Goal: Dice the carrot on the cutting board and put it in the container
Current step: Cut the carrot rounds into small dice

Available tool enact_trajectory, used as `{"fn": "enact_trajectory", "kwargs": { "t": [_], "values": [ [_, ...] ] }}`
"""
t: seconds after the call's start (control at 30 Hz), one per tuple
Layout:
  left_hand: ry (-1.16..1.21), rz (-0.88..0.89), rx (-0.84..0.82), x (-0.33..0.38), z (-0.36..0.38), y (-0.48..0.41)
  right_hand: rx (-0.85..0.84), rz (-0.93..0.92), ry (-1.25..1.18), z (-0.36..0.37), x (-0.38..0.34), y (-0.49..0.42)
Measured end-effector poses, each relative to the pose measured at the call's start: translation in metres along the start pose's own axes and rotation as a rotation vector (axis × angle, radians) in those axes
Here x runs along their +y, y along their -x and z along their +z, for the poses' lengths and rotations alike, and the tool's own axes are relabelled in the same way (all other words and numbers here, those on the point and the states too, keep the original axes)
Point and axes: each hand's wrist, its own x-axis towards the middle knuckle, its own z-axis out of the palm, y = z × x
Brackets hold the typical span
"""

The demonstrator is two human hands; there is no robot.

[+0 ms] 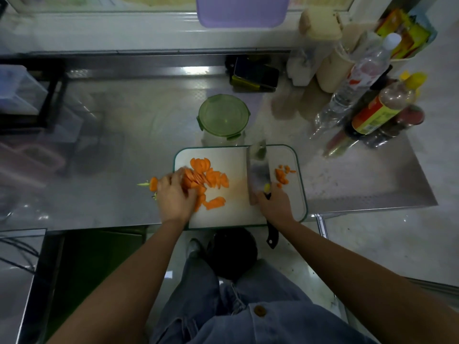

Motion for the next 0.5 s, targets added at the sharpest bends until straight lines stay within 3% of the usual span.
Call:
{"fn": "enact_trajectory", "kwargs": {
  "t": [0.2,0.5],
  "values": [
    [-0.010,0.168,-0.056,-0.001,-0.002,-0.028,0.034,0.002,-0.011,0.003,-0.009,0.005],
    [-0.065,0.175,-0.350,0.013,-0.019,-0.060,0.099,-0.050,0.013,0.011,-0.020,0.005]
  ]
}}
